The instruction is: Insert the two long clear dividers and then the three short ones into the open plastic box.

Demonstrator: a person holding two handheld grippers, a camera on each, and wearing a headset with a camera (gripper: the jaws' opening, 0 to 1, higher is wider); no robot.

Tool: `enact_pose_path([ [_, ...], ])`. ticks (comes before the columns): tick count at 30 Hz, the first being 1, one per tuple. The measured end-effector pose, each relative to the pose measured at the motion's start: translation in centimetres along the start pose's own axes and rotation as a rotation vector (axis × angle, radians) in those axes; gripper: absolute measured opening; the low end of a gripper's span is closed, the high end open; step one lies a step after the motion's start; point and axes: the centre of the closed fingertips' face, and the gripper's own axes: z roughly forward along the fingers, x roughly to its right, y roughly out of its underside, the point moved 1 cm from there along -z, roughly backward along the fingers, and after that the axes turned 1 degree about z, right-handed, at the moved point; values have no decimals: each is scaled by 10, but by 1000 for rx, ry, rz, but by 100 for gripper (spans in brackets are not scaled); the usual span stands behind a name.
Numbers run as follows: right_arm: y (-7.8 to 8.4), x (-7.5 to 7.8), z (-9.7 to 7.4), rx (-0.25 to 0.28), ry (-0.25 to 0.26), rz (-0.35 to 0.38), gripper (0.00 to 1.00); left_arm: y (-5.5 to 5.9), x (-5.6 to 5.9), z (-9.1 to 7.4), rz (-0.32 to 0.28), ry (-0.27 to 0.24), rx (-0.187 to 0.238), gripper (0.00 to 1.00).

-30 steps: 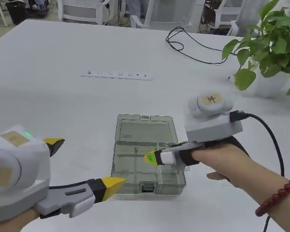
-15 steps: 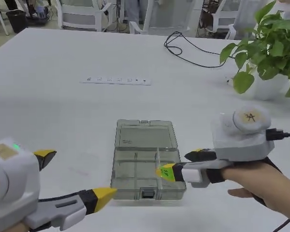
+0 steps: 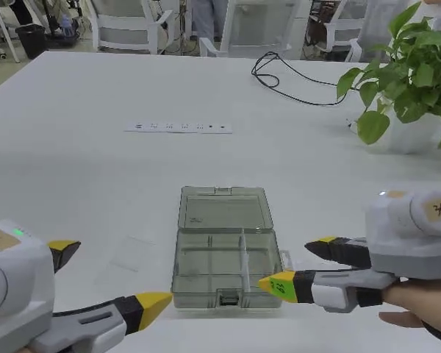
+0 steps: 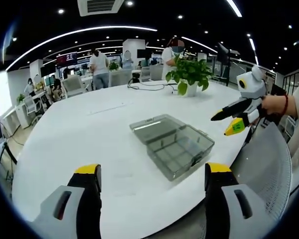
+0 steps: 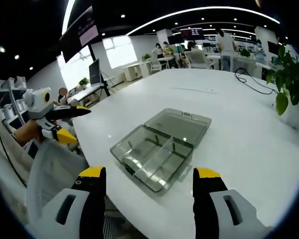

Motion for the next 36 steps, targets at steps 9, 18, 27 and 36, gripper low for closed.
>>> enact_pose_path([
  [9,-1,2,-7,39,-2,-15,74,4,-14,6,-3,-40,-75,78],
  [18,5,-2,-7,19,-13,-58,74,19,-29,27,-50,-52,-174,66],
  [27,3,-5,-7,28,-18,-86,74,36,-46,42,-38,-93,-263,58],
  [36,1,-8,-9,52,-30,-100,75,56,-56,53,-72,-96,-333,51],
])
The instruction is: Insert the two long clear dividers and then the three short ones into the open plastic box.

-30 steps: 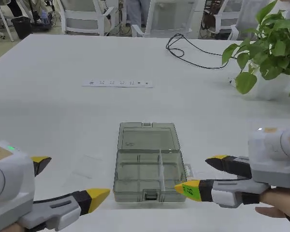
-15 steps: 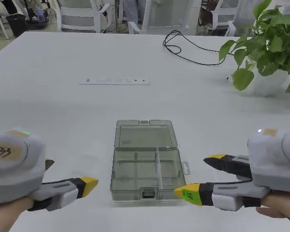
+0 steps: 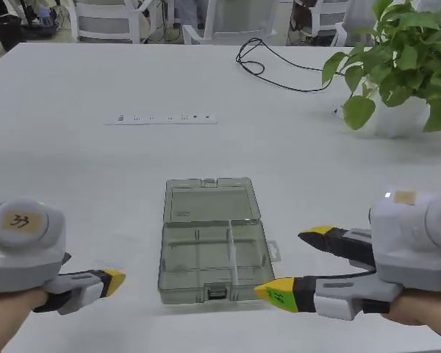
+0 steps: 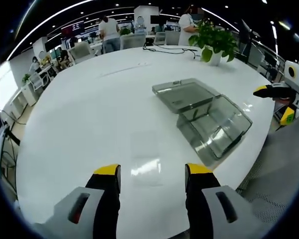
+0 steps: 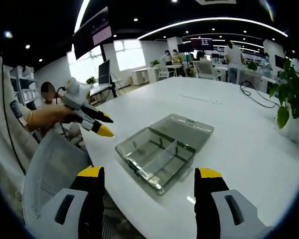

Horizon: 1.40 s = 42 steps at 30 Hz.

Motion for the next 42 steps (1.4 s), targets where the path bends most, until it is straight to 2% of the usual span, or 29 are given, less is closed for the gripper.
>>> enact_pose_path([
  [6,-2,1,-1,10,8,-5,75,7,-4,10,-6,0,-38,47],
  [17,4,-1,4,4,9,-11,74,15,-2,25,-29,7,-78,42],
  [26,4,2,4,6,21,-13,74,22,-3,32,-9,0,-123,37],
  [31,6,5,2,4,31,-5,73,21,-4,33,10,-8,-140,35],
  [33,8,7,3,1,35,-5,73,22,-9,33,29,-38,-158,32],
  [38,8,6,4,2,34,-1,73,22,-7,34,37,-34,-180,32],
  [42,8,6,4,3,31,-3,73,21,-8,34,59,-42,-176,35],
])
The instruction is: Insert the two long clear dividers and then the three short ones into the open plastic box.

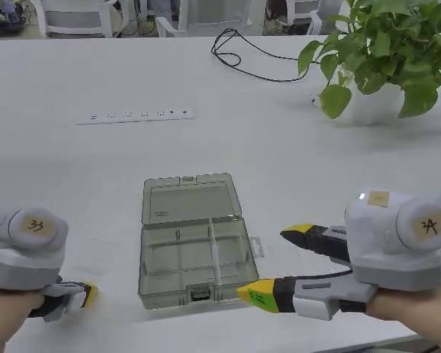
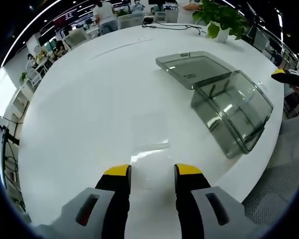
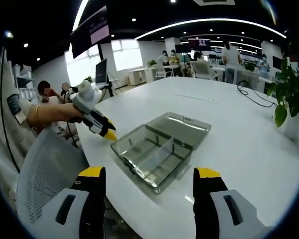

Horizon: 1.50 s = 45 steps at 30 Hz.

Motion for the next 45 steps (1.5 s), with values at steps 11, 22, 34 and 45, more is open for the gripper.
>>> enact_pose_path([
  [11,1,1,2,-9,-3,1,72,-3,-4,4,-25,22,-12,40],
  [22,1,1,5,-13,-5,2,71,-3,-4,5,-61,42,-35,35],
  [34,0,5,6,-12,14,40,70,-2,-3,1,-104,47,-31,31],
  [45,-11,9,12,21,42,148,63,-7,2,-10,-207,68,61,31],
])
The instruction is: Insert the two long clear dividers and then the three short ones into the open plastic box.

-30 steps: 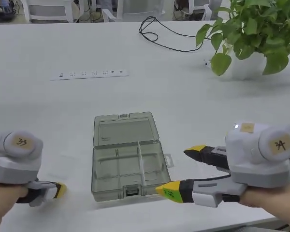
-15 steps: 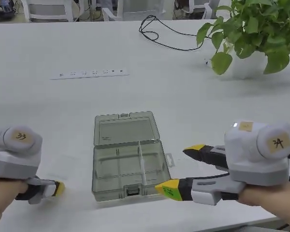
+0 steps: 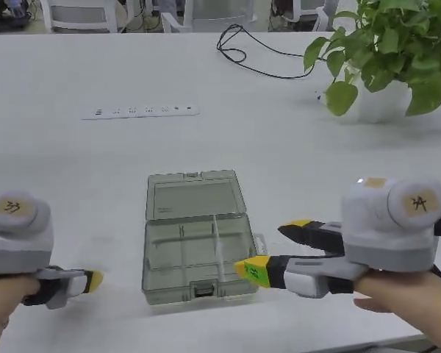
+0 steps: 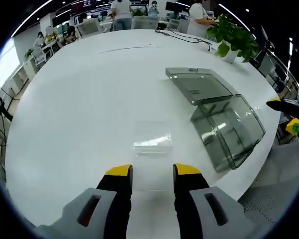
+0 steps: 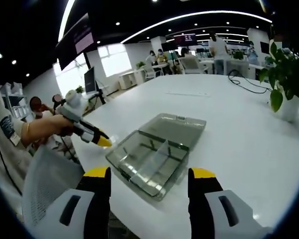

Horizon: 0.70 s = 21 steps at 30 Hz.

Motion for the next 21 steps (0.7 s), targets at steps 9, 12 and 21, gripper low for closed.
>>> enact_pose_path([
  [9,-12,-12,18,36,10,88,55,-14,16,-15,-45,31,150,31],
  [12,-18,-20,27,55,3,124,53,-18,25,-20,-59,51,194,31],
  [21,-30,-45,50,109,-38,218,45,-27,42,-29,-50,113,338,31],
])
